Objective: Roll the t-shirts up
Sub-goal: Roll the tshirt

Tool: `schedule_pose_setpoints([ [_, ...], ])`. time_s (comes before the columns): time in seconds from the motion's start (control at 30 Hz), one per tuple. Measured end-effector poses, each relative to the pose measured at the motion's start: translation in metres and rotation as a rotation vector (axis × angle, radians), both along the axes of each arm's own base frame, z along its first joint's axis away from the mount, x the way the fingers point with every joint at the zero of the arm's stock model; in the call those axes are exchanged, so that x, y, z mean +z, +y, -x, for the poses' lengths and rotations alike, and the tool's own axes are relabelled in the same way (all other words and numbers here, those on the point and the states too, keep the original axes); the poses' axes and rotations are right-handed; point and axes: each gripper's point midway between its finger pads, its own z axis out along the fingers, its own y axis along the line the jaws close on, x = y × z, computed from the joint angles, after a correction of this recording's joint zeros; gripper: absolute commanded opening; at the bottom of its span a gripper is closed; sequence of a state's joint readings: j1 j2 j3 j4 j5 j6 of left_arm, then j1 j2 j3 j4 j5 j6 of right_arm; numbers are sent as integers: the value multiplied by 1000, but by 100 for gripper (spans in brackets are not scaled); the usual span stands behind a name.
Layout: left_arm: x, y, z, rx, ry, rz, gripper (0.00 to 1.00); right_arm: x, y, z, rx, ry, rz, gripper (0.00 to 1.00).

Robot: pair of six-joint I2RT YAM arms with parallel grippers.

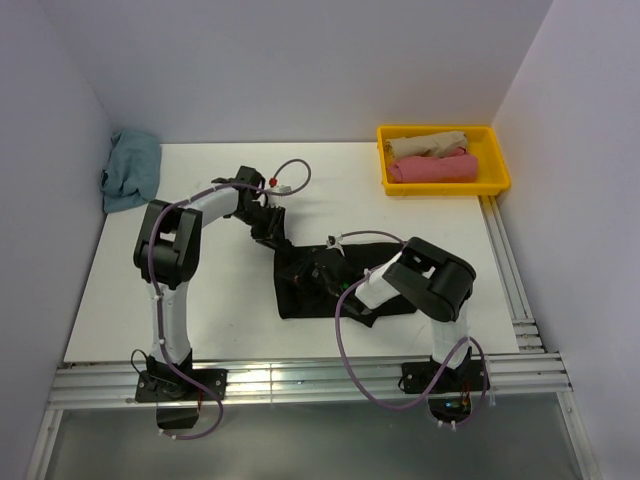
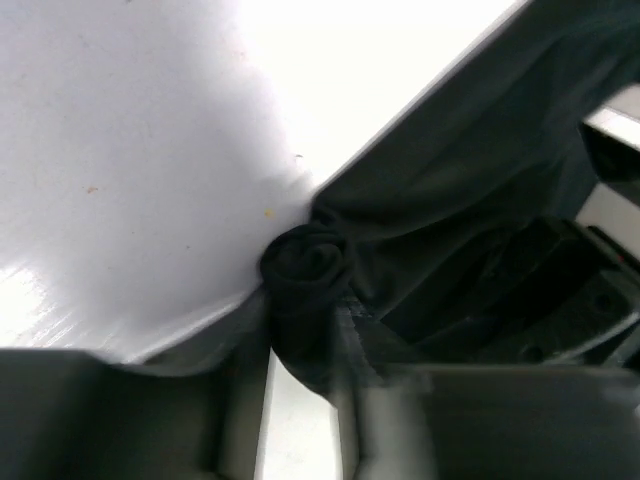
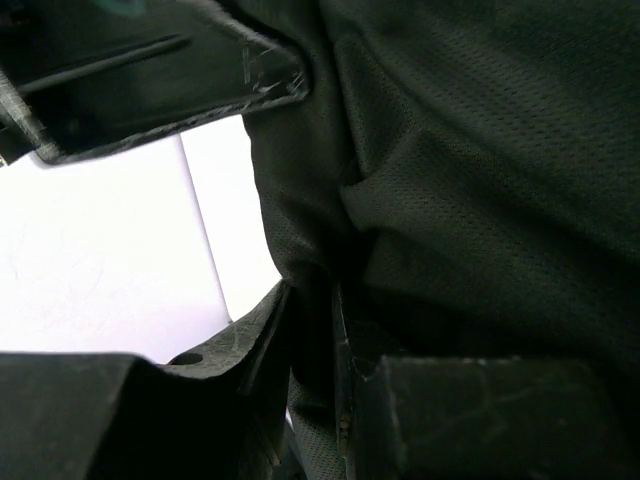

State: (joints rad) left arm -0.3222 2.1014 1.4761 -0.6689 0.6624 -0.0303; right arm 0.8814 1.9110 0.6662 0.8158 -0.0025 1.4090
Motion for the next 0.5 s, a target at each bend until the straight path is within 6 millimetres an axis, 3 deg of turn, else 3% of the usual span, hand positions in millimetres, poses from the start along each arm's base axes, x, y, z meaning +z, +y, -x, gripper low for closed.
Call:
schedule_pose_setpoints([
  [0.07,-2,1,-1,-3,0,-26,12,-1,0,0,3,2,6,32],
  [0.17,-1,3,-1,-3,-1,-67,0,-4,1,-1,18,6,49,43],
  [0.33,1,5,-5,-4,-26,-145,0,10,4,-6,37,-30,198,49],
  [0.5,-1,7,-5,-2,-28,-196,0,21,7,10,85,-46,306,50],
])
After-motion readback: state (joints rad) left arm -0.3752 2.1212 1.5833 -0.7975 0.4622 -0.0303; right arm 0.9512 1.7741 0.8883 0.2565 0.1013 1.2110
